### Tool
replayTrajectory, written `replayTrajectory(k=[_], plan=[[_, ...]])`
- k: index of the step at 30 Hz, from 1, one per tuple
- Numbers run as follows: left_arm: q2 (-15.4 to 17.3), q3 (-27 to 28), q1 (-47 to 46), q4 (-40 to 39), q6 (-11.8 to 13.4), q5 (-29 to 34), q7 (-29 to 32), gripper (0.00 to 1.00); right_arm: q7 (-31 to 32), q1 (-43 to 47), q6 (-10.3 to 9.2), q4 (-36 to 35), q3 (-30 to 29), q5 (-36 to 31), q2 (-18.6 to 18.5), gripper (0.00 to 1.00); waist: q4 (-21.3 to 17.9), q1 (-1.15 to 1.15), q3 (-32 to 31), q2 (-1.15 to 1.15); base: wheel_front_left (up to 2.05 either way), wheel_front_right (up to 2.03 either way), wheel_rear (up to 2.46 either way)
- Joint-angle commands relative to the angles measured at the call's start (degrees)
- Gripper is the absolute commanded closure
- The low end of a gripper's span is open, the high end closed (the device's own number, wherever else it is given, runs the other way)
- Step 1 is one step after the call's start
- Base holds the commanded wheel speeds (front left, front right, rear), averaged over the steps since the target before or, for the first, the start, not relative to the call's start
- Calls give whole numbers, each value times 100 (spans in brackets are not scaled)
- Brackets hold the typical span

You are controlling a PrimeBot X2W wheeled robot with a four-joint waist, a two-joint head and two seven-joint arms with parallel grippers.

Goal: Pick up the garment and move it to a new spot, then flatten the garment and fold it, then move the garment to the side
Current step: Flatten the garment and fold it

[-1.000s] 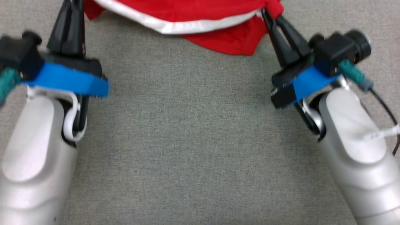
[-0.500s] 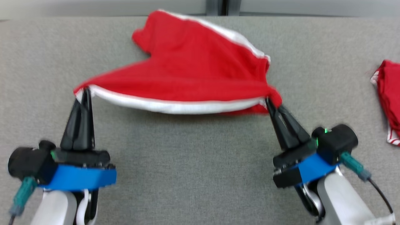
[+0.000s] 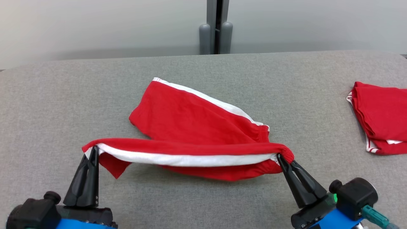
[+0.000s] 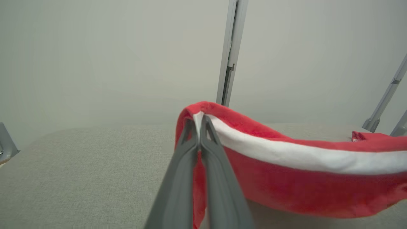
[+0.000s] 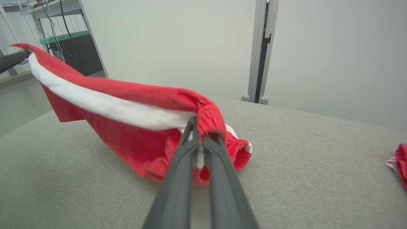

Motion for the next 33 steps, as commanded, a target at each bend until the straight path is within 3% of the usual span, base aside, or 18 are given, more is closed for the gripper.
replayTrajectory(k=[1,9,22,33], plan=[[-15,-3,20,65,37,-81,118,100,35,25,1,4,-15,63,14,100,-33,2,18,0,0,0,0],[47,-195,-779,858,-211,-150,508,100,189,-551,1,891,111,314,69,100,-140,2,371,0,0,0,0],[80,-502,-3433,2768,-710,191,981,100,-124,-2244,1,2419,-31,334,631,100,-447,2,1438,0,0,0,0],[-12,-805,-4892,4372,-739,613,1042,100,-546,-3070,1,3211,53,95,883,100,-727,2,1901,0,0,0,0]])
